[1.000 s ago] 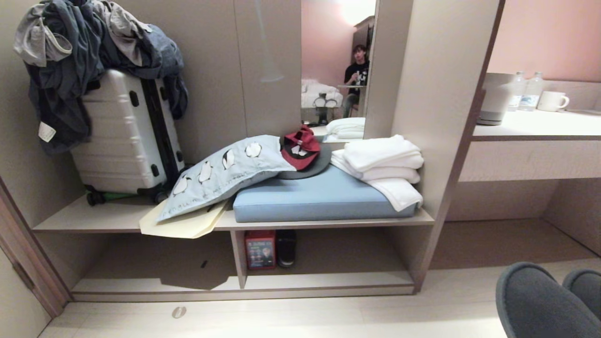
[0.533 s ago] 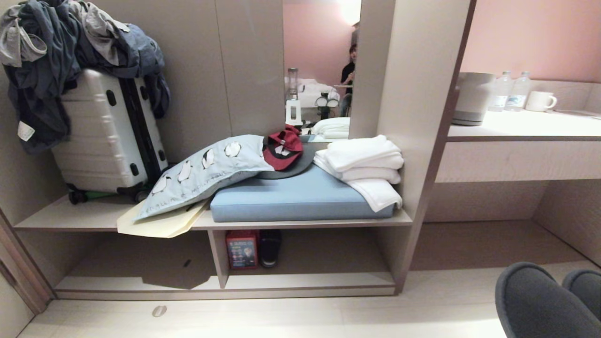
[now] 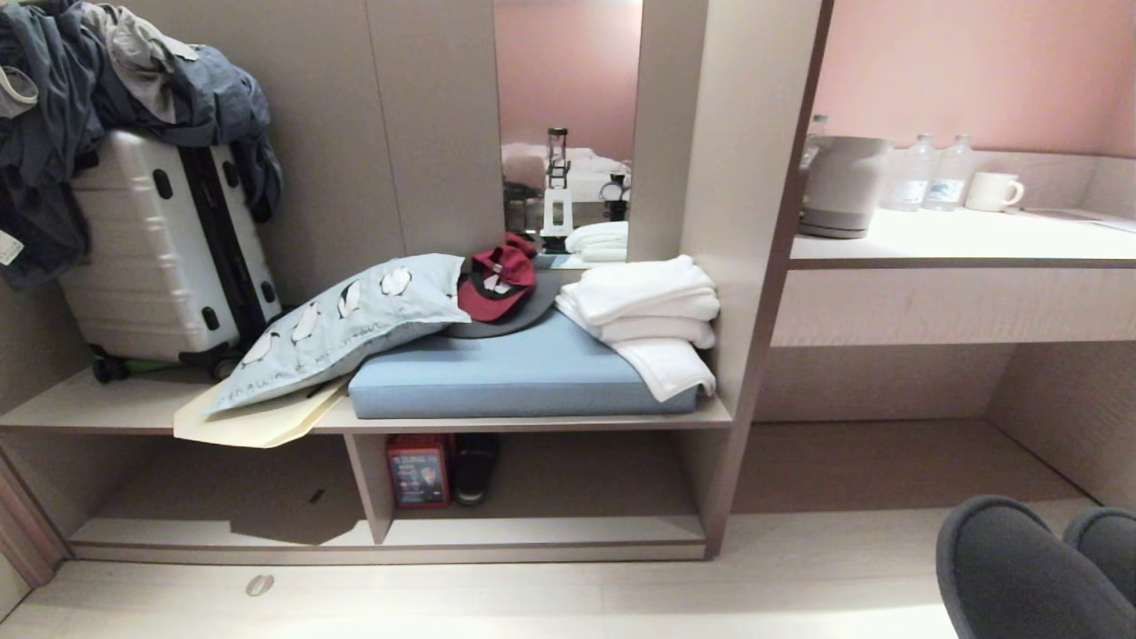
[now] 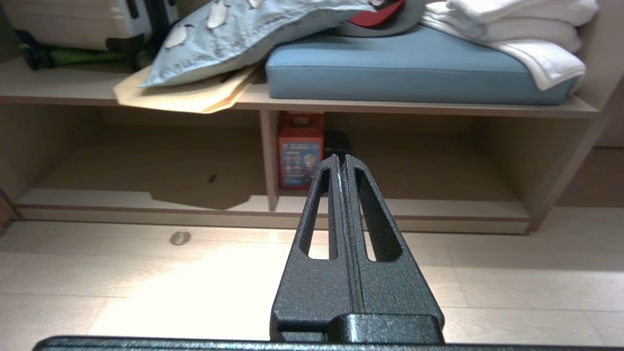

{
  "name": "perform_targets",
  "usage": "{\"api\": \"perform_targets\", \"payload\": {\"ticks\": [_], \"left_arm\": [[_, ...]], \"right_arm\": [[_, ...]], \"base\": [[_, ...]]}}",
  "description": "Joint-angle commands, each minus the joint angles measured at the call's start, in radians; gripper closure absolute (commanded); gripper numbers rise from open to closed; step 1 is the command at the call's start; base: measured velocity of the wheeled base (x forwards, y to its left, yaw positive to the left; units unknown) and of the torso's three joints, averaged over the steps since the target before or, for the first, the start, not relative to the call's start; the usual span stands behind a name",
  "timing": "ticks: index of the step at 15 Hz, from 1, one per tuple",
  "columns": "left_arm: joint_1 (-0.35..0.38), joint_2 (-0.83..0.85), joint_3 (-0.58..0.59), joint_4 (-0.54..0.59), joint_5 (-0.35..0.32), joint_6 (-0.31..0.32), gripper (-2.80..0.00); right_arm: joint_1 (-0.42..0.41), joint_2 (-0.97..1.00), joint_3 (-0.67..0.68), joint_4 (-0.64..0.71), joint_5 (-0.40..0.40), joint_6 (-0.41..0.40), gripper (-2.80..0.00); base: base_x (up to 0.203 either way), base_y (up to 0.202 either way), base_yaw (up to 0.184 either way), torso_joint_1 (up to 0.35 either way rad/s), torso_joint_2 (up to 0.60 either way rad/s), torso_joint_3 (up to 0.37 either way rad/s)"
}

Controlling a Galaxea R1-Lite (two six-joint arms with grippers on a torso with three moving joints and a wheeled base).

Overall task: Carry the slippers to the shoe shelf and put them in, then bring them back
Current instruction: Place the slippers on the floor

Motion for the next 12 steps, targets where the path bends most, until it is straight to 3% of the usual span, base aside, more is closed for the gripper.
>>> {"api": "perform_targets", "payload": {"ticks": [1, 12], "left_arm": [[0.0, 0.002, 0.0, 0.0, 0.001, -0.001, 0.0], [0.0, 0.0, 0.0, 0.0, 0.001, -0.001, 0.0]], "right_arm": [[0.0, 0.001, 0.0, 0.0, 0.0, 0.0, 0.0], [-0.001, 0.001, 0.0, 0.0, 0.0, 0.0, 0.0]], "base": [[0.0, -0.199, -0.001, 0.001, 0.0, 0.005], [0.0, -0.187, 0.003, 0.002, 0.0, 0.002]]}}
